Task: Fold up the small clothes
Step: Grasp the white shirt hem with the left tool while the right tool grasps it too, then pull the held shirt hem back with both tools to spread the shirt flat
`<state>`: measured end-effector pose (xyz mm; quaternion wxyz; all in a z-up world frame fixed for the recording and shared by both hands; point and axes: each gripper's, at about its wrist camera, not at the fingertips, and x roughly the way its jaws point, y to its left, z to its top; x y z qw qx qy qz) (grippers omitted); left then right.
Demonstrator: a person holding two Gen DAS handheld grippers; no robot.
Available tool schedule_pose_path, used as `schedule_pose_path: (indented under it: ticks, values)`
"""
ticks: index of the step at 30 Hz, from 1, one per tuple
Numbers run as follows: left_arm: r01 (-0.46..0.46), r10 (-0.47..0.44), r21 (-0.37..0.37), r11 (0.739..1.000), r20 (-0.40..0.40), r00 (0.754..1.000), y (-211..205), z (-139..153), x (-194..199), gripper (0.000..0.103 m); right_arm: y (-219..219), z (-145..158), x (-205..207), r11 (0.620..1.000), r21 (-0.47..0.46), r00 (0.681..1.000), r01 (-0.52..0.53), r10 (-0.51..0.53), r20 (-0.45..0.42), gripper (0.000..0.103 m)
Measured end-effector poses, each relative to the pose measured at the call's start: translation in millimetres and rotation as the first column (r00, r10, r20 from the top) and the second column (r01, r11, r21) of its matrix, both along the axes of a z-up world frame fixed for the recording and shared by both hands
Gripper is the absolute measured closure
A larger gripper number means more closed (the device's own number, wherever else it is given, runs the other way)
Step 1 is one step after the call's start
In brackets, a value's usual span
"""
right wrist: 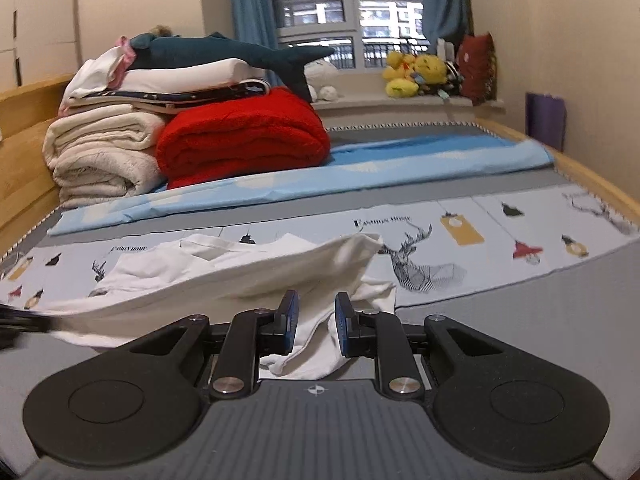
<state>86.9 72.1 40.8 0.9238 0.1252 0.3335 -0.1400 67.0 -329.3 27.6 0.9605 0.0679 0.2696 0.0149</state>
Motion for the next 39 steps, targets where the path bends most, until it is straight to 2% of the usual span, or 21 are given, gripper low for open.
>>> schedule_pose_path:
  ticks: [3,5,7,8,9,10,11,13,16,19,21,23,24,25,26,27,28,30,35,37,39]
  values:
    - [0.035,-0.04,-0.094,0.995,-0.053,0.998,59.0,8.2,-14.8,0.095,1.5,-4.1,5.8,1.0,0.02,1.0,0.008,-0.007,-0.031,0.081]
    - [0.01,-0.034,-0.214,0.977,-0.108,0.994,95.4,2.7,-16.3,0.085,6.4,-8.7,10.7,1.0,0.023,0.998,0.01,-0.009,-0.055,0.077]
    - [-0.038,-0.002,-0.336,0.941,-0.116,0.993,123.6,-6.3,-14.9,0.064,12.7,-15.0,17.1,1.0,0.021,0.996,0.006,-0.004,-0.09,0.072]
    - [-0.081,0.044,-0.378,0.922,-0.107,0.993,133.5,-13.7,-13.9,0.06,17.5,-20.2,21.7,1.0,0.026,0.993,-0.002,0.005,-0.12,0.07]
    - [-0.143,0.097,-0.433,0.89,-0.126,0.987,144.3,-25.4,-11.0,0.058,22.1,-24.4,25.3,0.999,0.034,0.989,-0.01,0.014,-0.148,0.07]
    - [-0.208,0.132,-0.452,0.867,-0.195,0.972,151.3,-37.9,-2.1,0.058,26.9,-29.7,30.3,0.999,0.041,0.983,-0.016,0.024,-0.181,0.07]
    - [-0.265,0.167,-0.406,0.875,-0.261,0.951,151.0,-47.5,8.9,0.058,32.6,-35.5,34.9,0.999,0.041,0.976,-0.022,0.031,-0.214,0.07]
    - [-0.315,0.224,-0.298,0.901,-0.303,0.926,144.5,-60.6,25.2,0.058,44.3,-50.1,45.1,0.999,0.033,0.955,-0.031,0.039,-0.295,0.07]
    - [-0.307,0.167,-0.273,0.912,-0.436,0.884,132.8,-86.5,49.4,0.058,58.7,-75.7,60.4,0.999,0.007,0.902,-0.033,0.033,-0.431,0.07]
    - [-0.262,0.139,-0.206,0.943,-0.472,0.871,114.9,-101.7,63.2,0.058,64.3,-102.2,71.2,0.998,-0.046,0.834,-0.035,0.004,-0.552,0.07]
    - [-0.247,0.119,-0.188,0.95,-0.514,0.849,105.1,-110.9,70.5,0.059,62.5,-116.0,75.2,0.999,-0.032,0.793,-0.025,0.0,-0.609,0.07]
    - [-0.24,0.131,-0.128,0.962,-0.553,0.823,99.2,-126.4,71.8,0.06,61.9,-124.8,75.6,0.999,-0.021,0.773,-0.034,0.014,-0.635,0.07]
    - [-0.237,0.14,-0.101,0.966,-0.566,0.812,96.6,-130.8,72.6,0.065,61.5,-127.3,75.4,0.999,-0.022,0.766,-0.045,0.02,-0.643,0.071]
    - [-0.231,0.14,-0.089,0.969,-0.573,0.808,97.1,-134.0,69.6,0.08,61.8,-129.9,74.3,0.998,-0.024,0.761,-0.057,0.028,-0.648,0.078]
    - [-0.223,0.135,-0.085,0.971,-0.575,0.807,96.0,-134.5,67.9,0.088,61.4,-129.9,73.0,0.997,-0.018,0.76,-0.07,0.042,-0.648,0.093]
    - [-0.216,0.13,-0.084,0.973,-0.571,0.811,94.1,-132.8,65.7,0.097,60.9,-128.0,70.9,0.996,0.002,0.765,-0.084,0.065,-0.64,0.096]
    - [-0.208,0.127,-0.085,0.974,-0.56,0.819,92.3,-130.2,63.3,0.099,59.9,-123.5,67.2,0.995,0.023,0.778,-0.097,0.09,-0.622,0.097]
    - [-0.2,0.118,-0.107,0.974,-0.514,0.849,91.5,-115.5,53.9,0.1,51.3,-110.5,60.3,0.994,0.059,0.811,-0.097,0.113,-0.574,0.098]
    - [-0.226,0.085,-0.31,0.923,-0.41,0.908,111.5,-69.6,15.4,0.101,-7.5,-61.1,24.8,0.968,0.248,0.923,0.033,0.066,-0.379,0.099]
    - [-0.198,0.055,-0.322,0.926,-0.402,0.914,112.4,-61.4,-5.1,0.101,-25.1,-49.6,6.9,0.965,0.256,0.941,0.054,0.036,-0.337,0.099]
    - [-0.158,0.029,-0.265,0.951,-0.433,0.901,106.3,-65.8,-17.9,0.101,-41.0,-47.4,-7.3,0.964,0.256,0.937,0.072,0.022,-0.348,0.099]
